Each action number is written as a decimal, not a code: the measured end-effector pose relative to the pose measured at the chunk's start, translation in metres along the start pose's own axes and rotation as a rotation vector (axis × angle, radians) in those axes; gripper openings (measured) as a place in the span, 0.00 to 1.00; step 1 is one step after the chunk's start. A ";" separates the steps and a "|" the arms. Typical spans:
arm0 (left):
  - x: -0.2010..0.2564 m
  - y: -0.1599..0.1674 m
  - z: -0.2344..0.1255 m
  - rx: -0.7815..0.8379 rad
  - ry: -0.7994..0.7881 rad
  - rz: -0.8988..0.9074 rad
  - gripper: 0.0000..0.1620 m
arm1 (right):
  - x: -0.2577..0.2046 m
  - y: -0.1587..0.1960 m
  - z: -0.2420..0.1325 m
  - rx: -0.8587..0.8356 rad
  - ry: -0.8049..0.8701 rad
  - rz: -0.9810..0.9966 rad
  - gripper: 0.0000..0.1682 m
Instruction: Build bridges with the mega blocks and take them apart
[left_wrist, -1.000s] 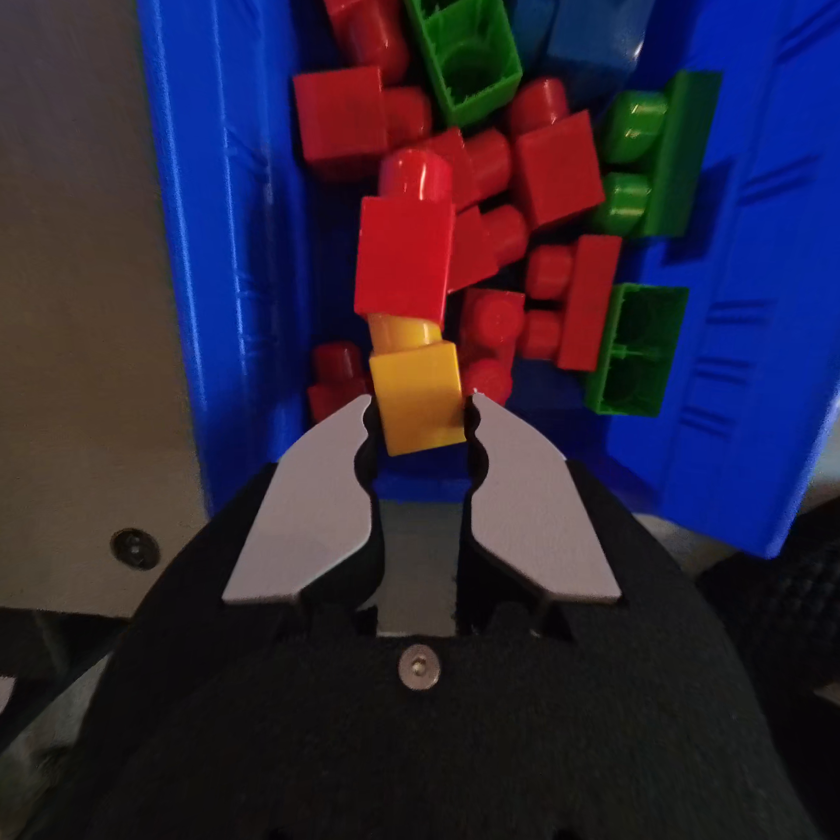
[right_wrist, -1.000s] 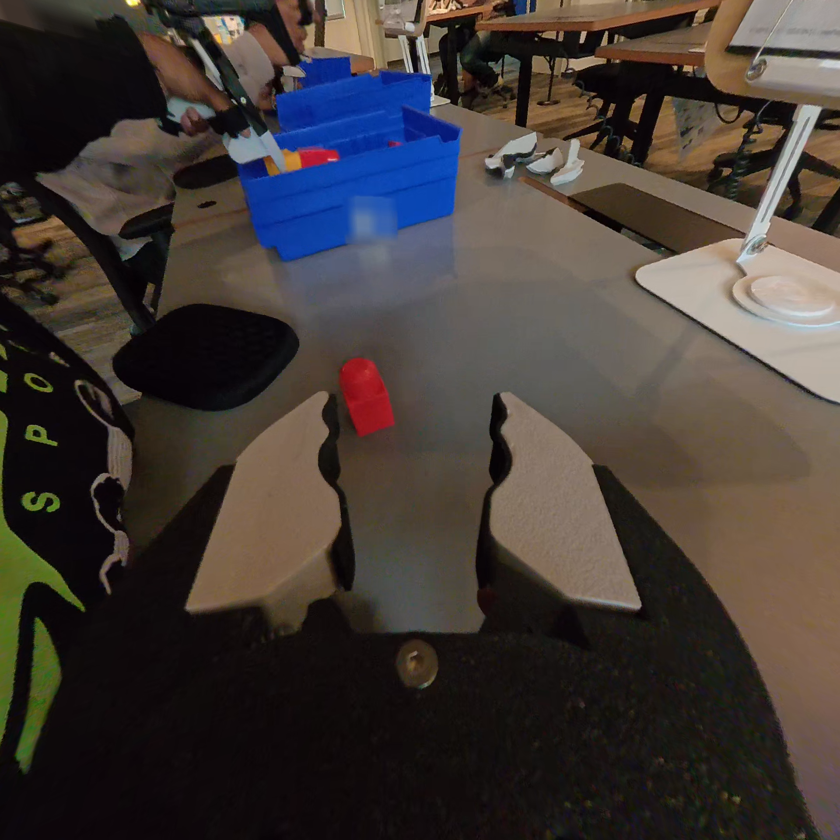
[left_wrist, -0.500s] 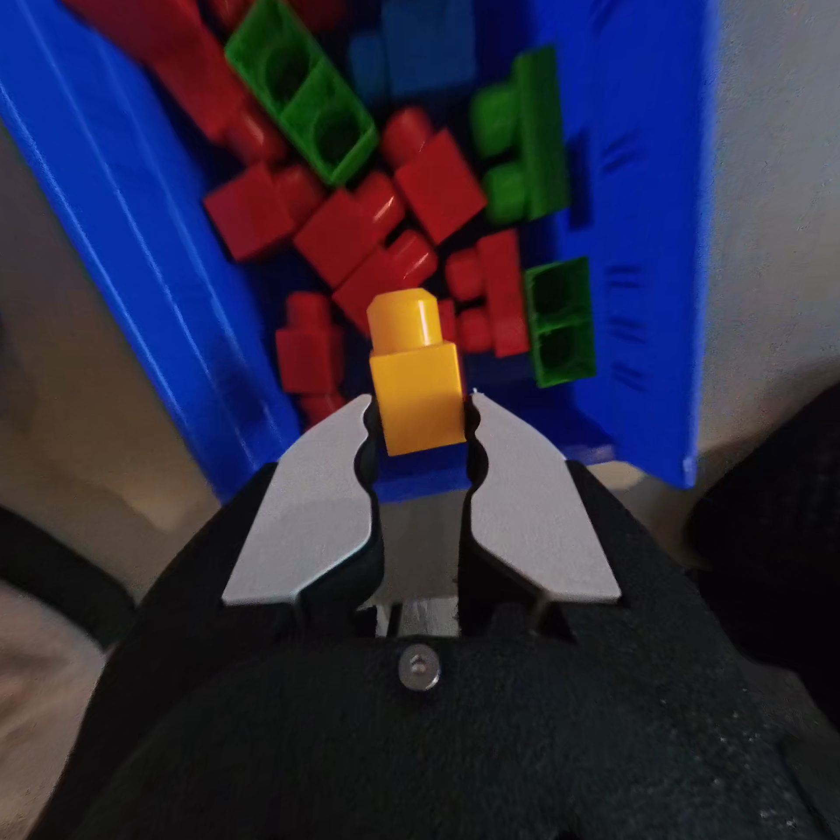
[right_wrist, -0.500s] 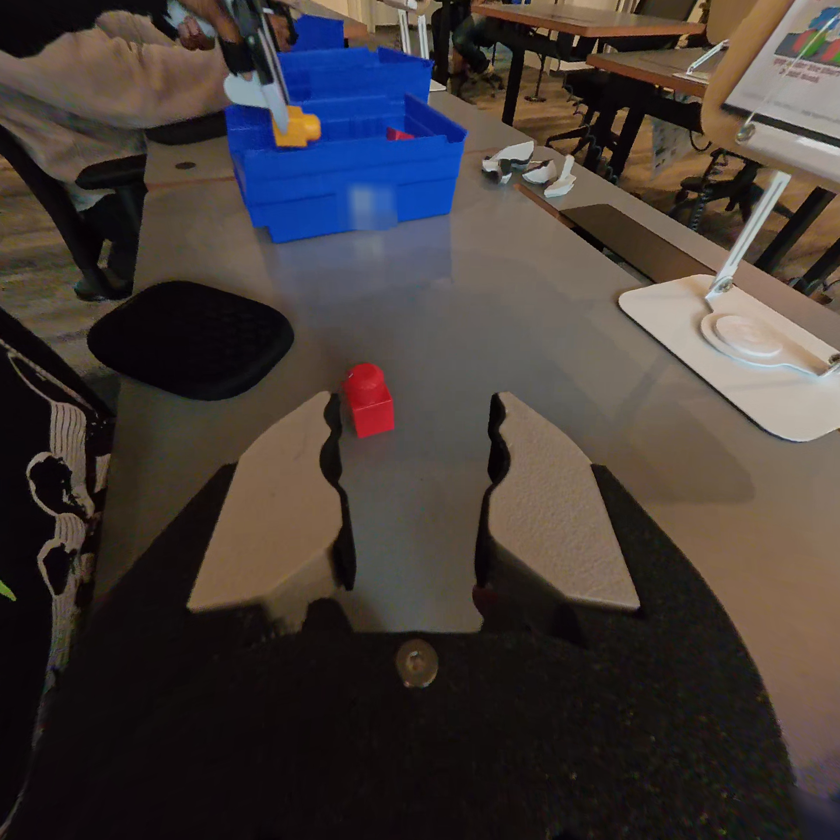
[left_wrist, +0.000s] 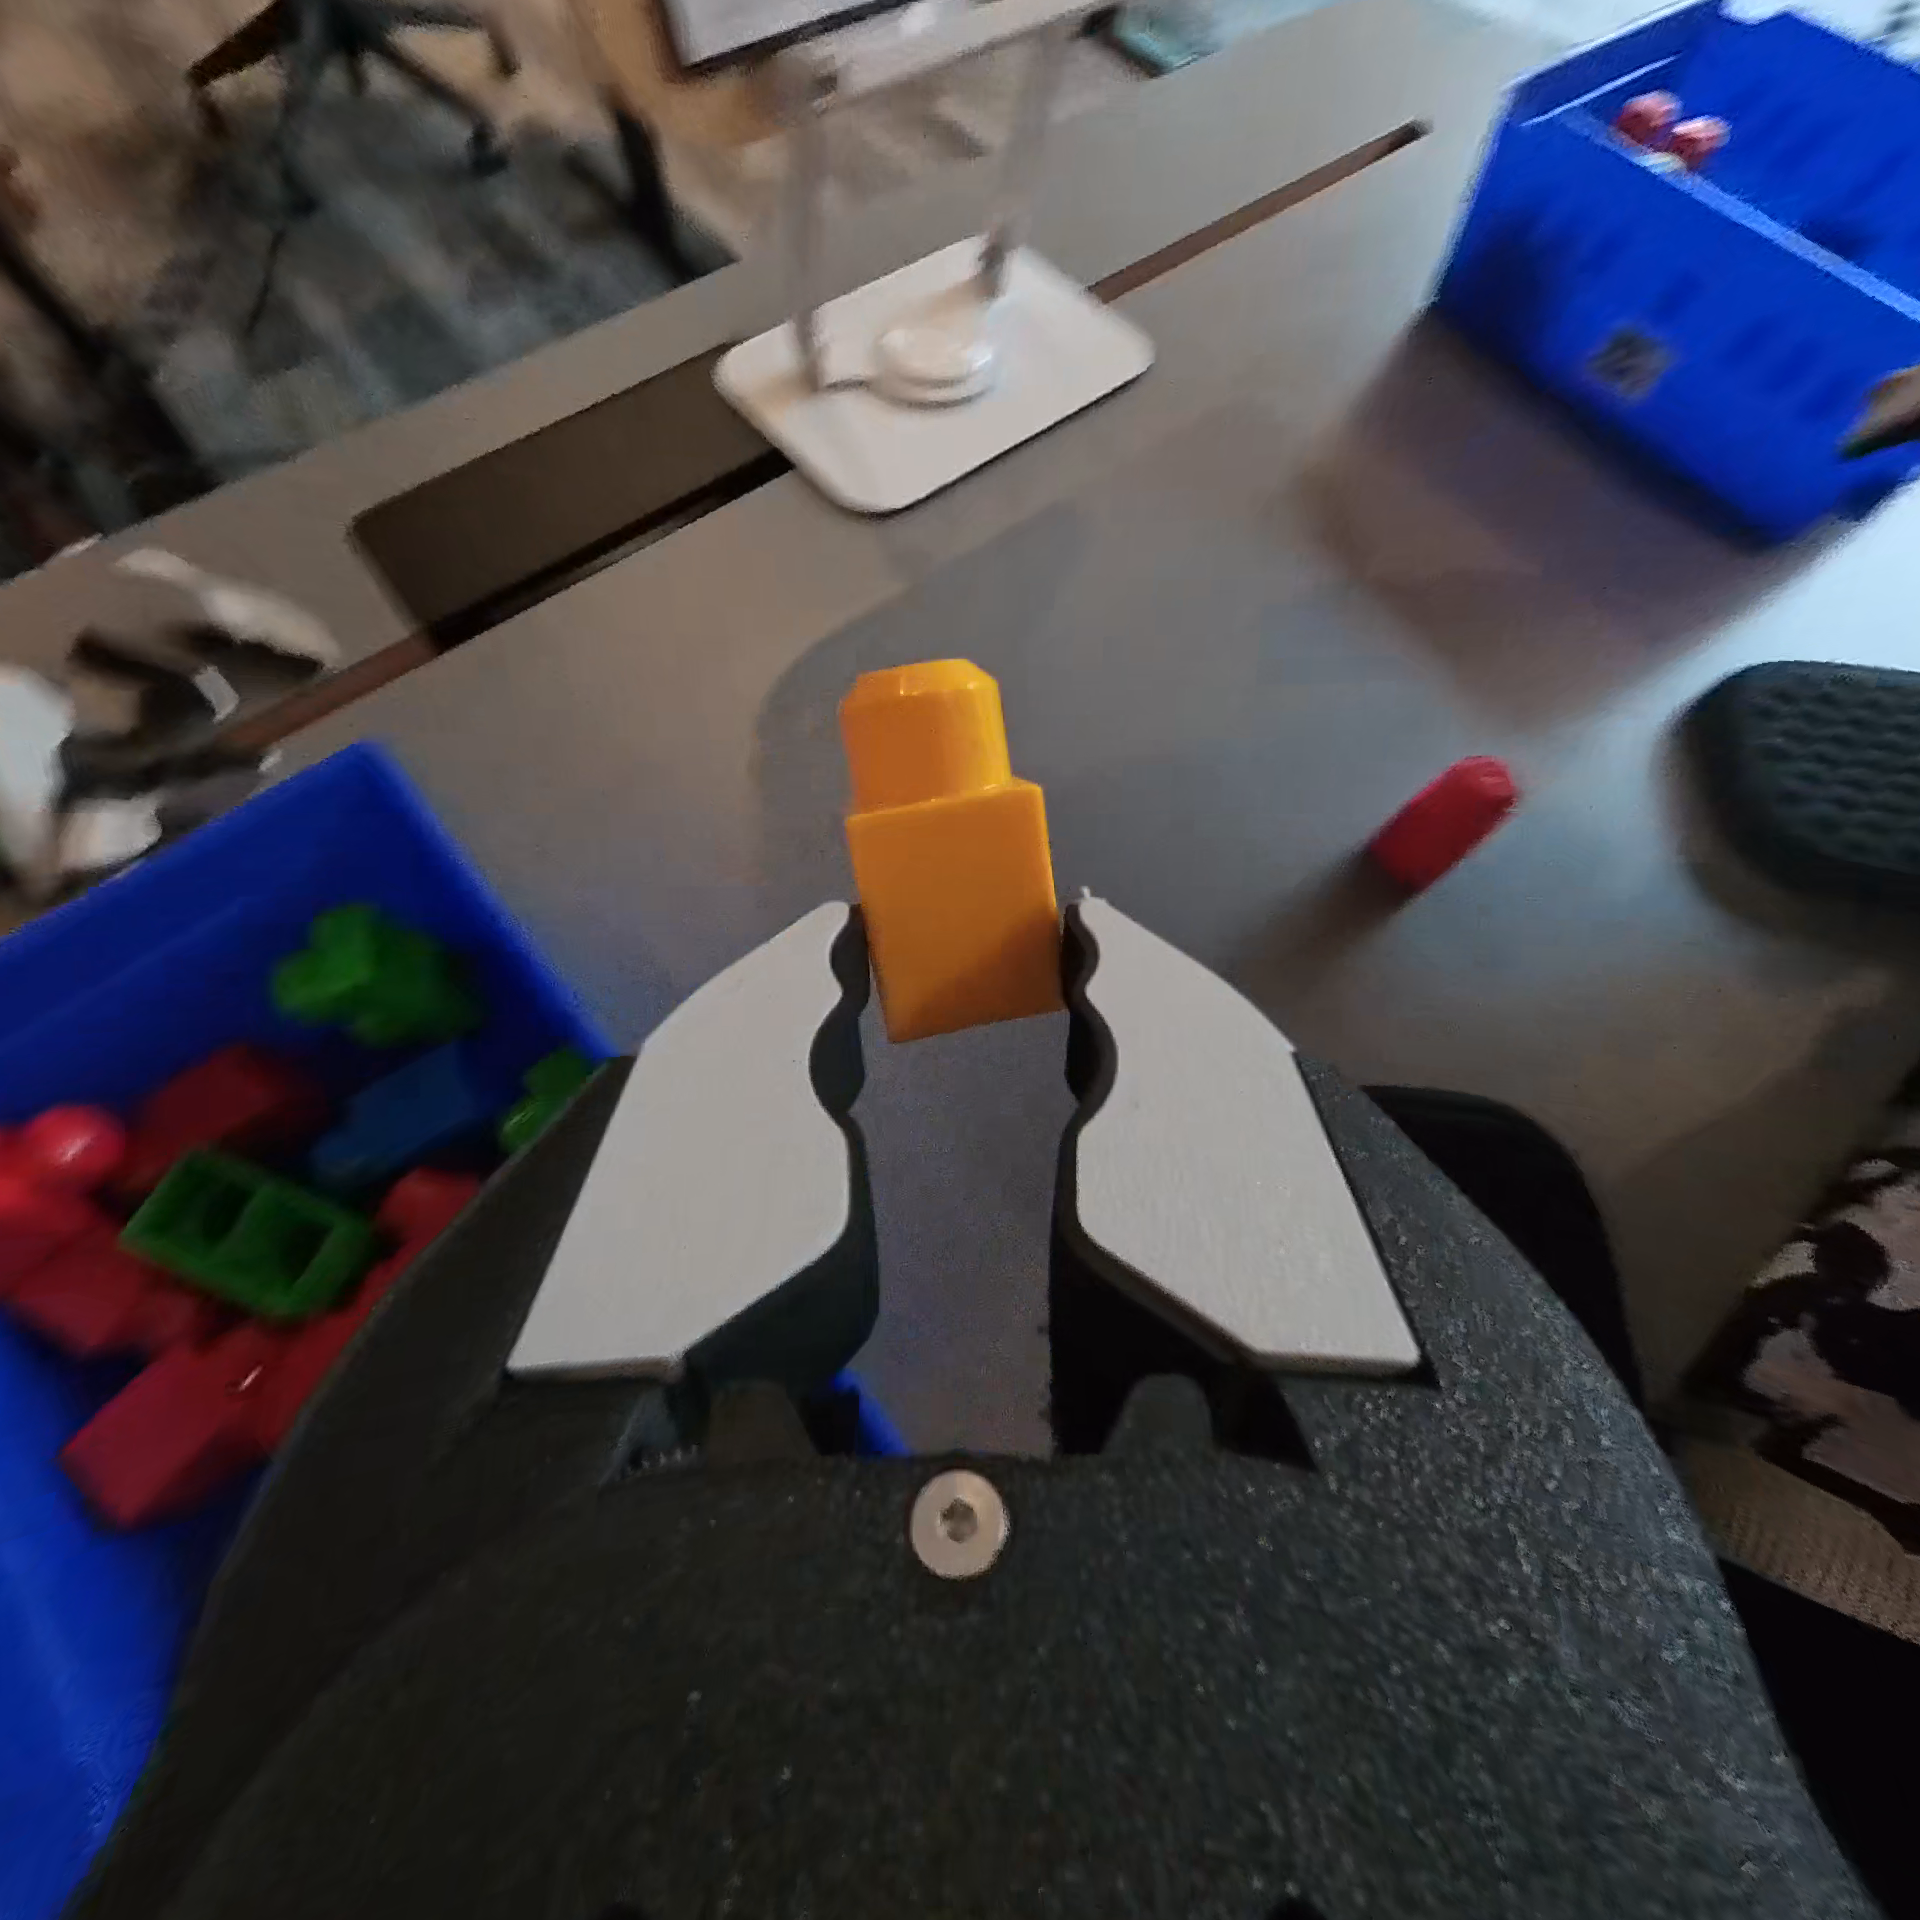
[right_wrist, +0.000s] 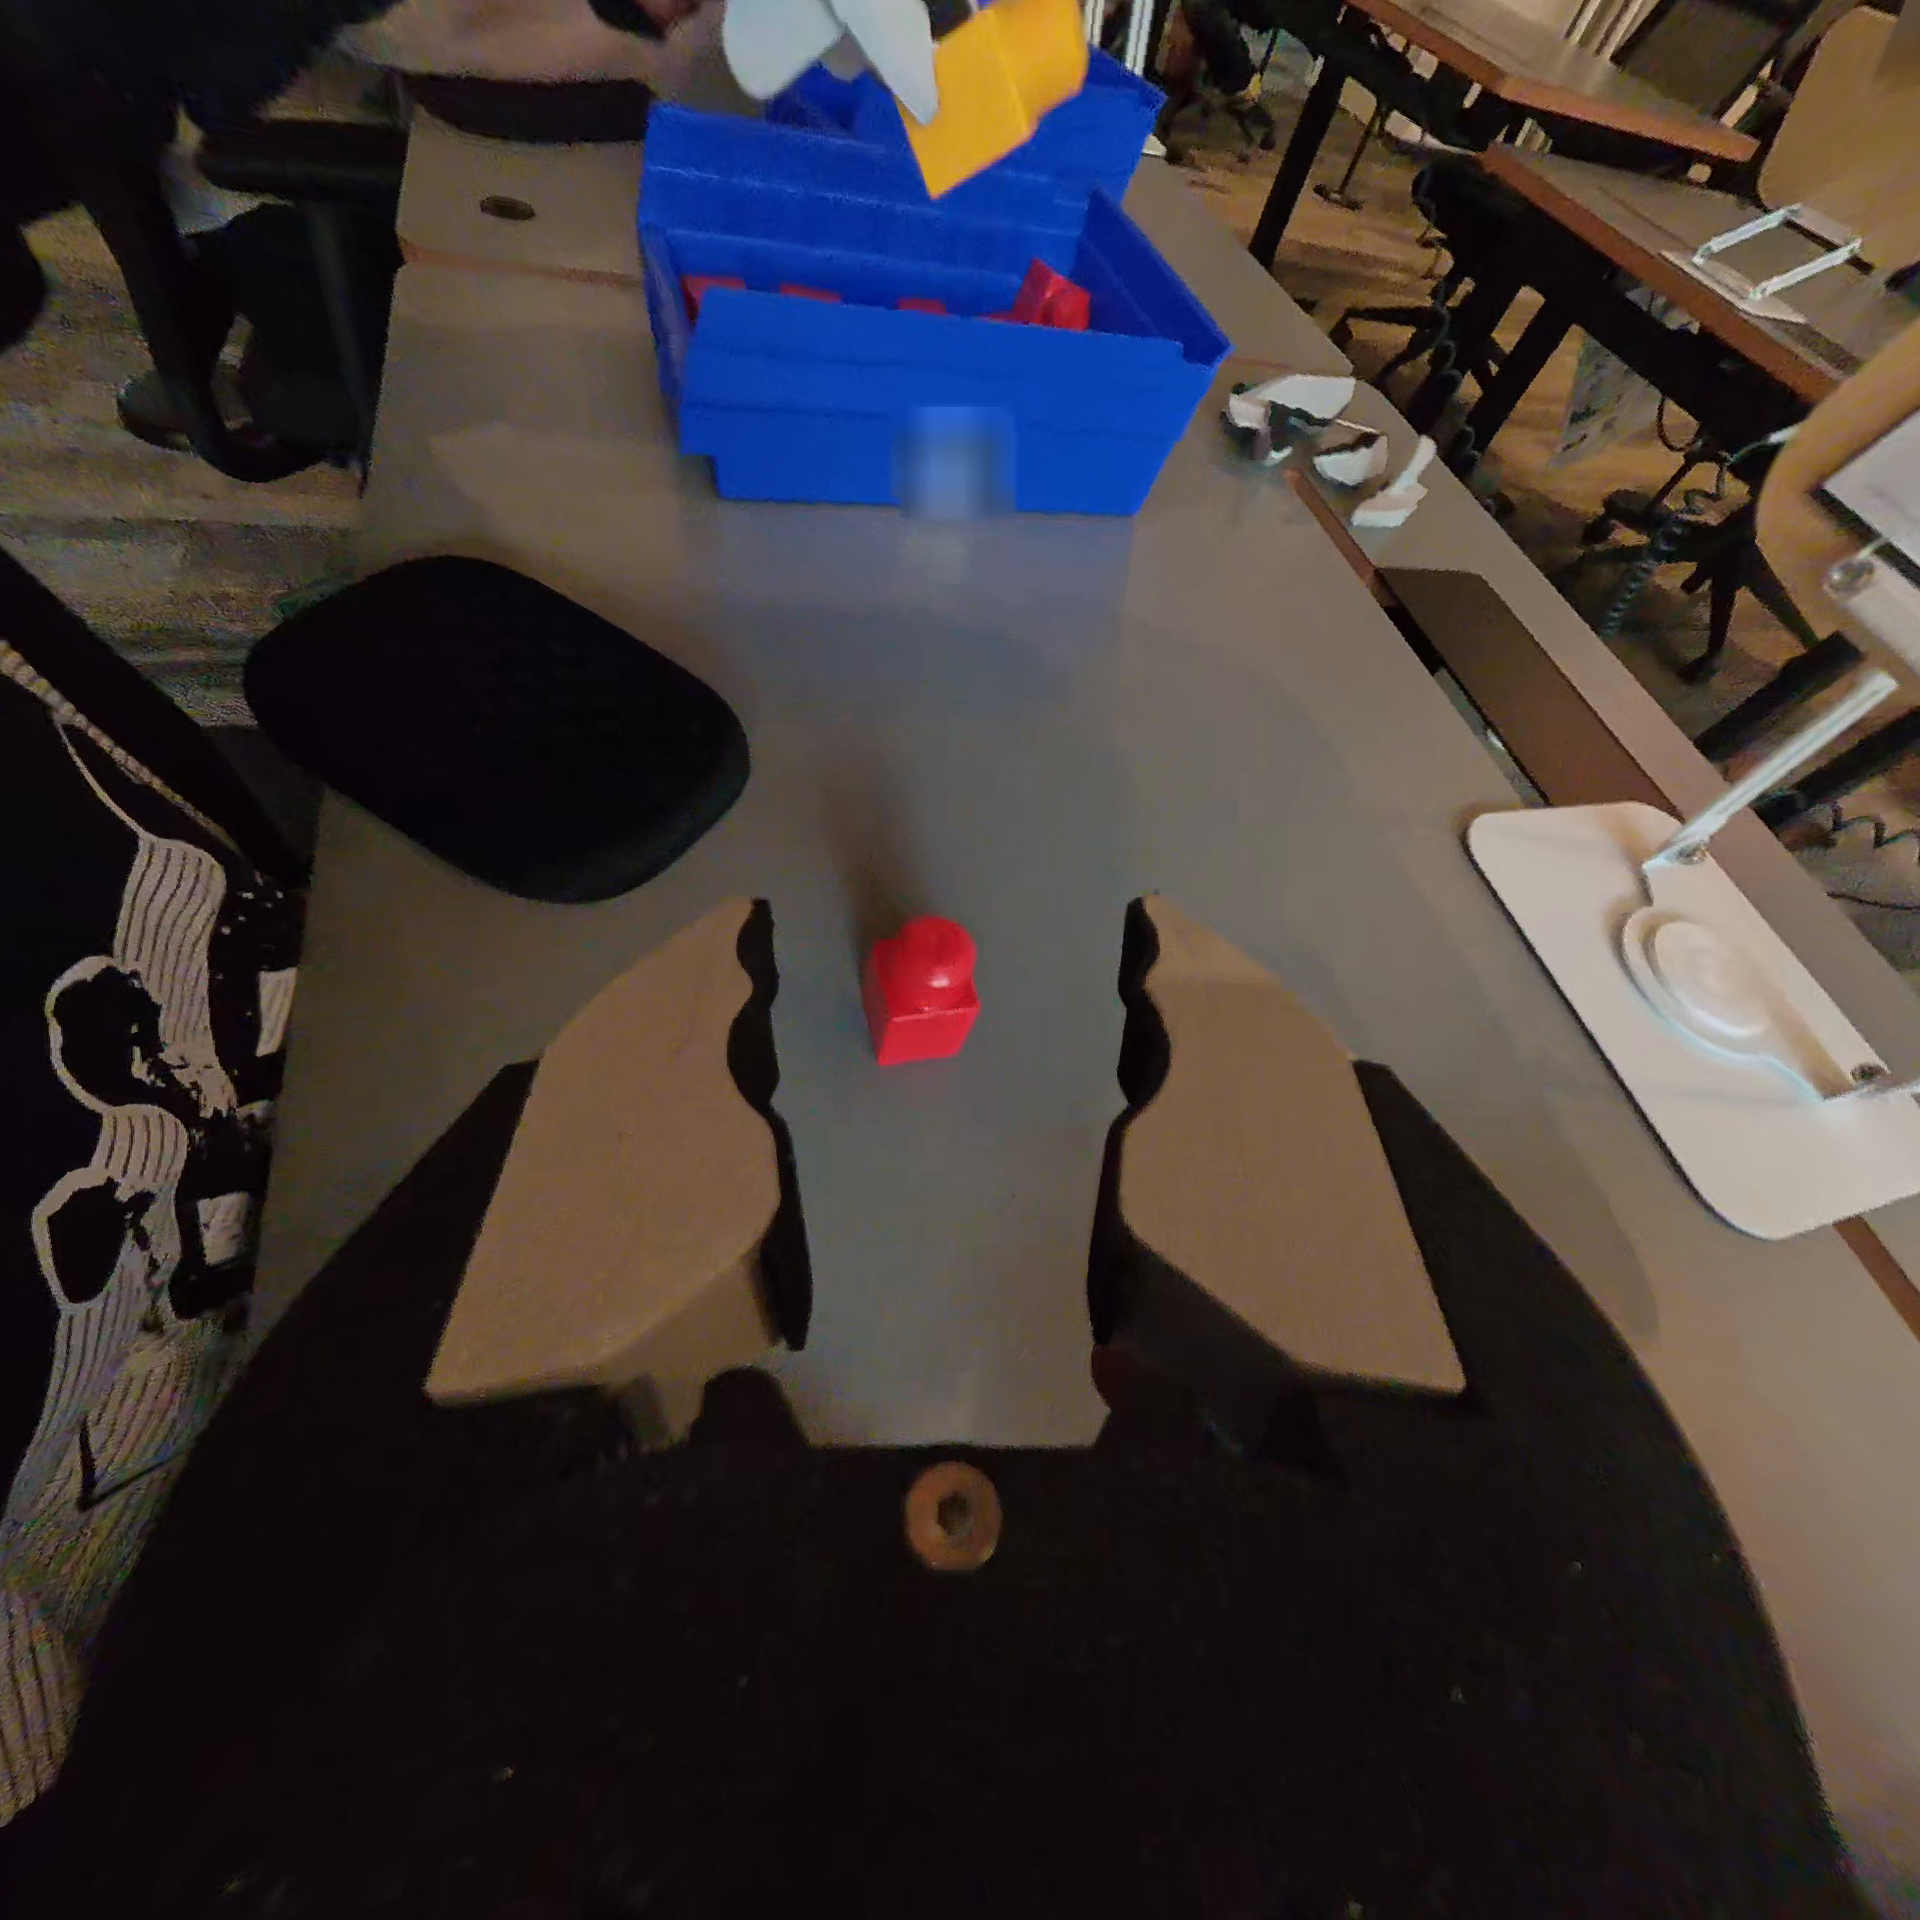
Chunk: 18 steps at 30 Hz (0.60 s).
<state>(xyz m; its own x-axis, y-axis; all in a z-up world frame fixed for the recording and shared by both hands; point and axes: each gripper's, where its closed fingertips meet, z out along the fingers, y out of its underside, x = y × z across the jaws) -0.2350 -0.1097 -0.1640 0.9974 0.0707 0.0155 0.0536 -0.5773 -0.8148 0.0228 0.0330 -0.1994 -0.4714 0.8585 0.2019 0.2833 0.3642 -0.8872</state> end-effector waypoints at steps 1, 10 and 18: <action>0.014 -0.003 0.004 0.020 0.039 0.026 0.22 | -0.002 -0.004 0.002 0.003 -0.007 -0.008 0.38; 0.139 -0.011 0.039 0.142 0.406 0.220 0.22 | -0.022 -0.039 0.018 0.036 -0.116 -0.097 0.41; 0.218 -0.005 0.063 0.170 0.642 0.323 0.22 | -0.035 -0.049 0.032 0.010 -0.236 -0.138 0.46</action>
<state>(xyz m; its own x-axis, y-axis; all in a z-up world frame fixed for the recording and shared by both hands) -0.0207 -0.0397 -0.1930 0.7967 -0.6020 0.0532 -0.2043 -0.3511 -0.9138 -0.0009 -0.0263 -0.1764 -0.6870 0.6926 0.2200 0.1950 0.4673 -0.8623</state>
